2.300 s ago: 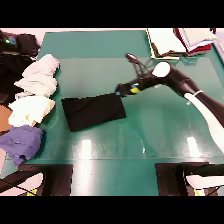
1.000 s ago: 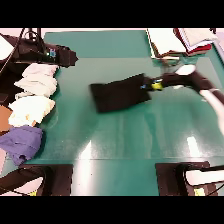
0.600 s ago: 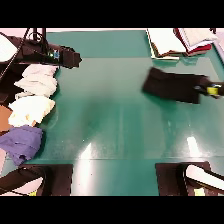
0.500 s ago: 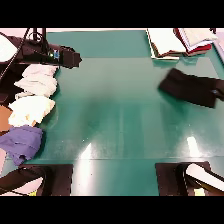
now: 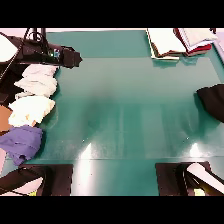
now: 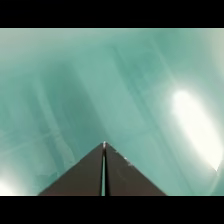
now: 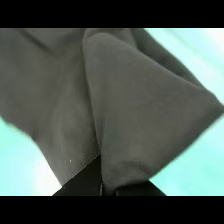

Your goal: Fold the shirts.

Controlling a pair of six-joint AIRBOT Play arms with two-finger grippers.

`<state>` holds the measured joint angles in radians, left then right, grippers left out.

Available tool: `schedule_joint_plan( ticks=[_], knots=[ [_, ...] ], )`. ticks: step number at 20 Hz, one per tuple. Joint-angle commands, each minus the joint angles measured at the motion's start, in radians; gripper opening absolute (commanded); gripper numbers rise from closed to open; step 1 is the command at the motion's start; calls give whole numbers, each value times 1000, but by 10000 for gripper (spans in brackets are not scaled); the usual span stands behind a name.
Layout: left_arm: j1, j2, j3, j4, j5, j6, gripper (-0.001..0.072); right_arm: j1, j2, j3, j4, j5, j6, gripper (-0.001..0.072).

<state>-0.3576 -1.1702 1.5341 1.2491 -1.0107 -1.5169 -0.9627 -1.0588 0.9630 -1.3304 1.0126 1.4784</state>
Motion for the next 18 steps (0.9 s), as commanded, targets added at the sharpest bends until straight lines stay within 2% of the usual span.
schedule_joint_plan(
  ticks=[1,2,3,6,7,9,12,15,18],
  knots=[
    [0,0,0,0,-3,4,28,59,-20,0,-138,114,43,142],
    [0,0,0,1,-6,7,27,68,-28,0,-178,140,43,340],
    [0,0,0,1,-9,7,28,70,-33,5,-234,166,43,444],
    [0,0,0,1,-21,7,28,35,-38,90,-394,230,43,454],
    [0,0,0,1,-22,7,27,15,-38,132,-395,237,45,455],
    [0,0,0,1,-22,7,28,-12,-38,214,-325,246,62,455],
    [0,0,0,0,-17,7,28,47,-37,275,-142,248,61,454],
    [0,1,0,1,-12,6,28,233,-7,256,5,231,24,454],
    [0,1,0,3,-23,6,28,498,64,185,27,158,19,451]
  ],
)
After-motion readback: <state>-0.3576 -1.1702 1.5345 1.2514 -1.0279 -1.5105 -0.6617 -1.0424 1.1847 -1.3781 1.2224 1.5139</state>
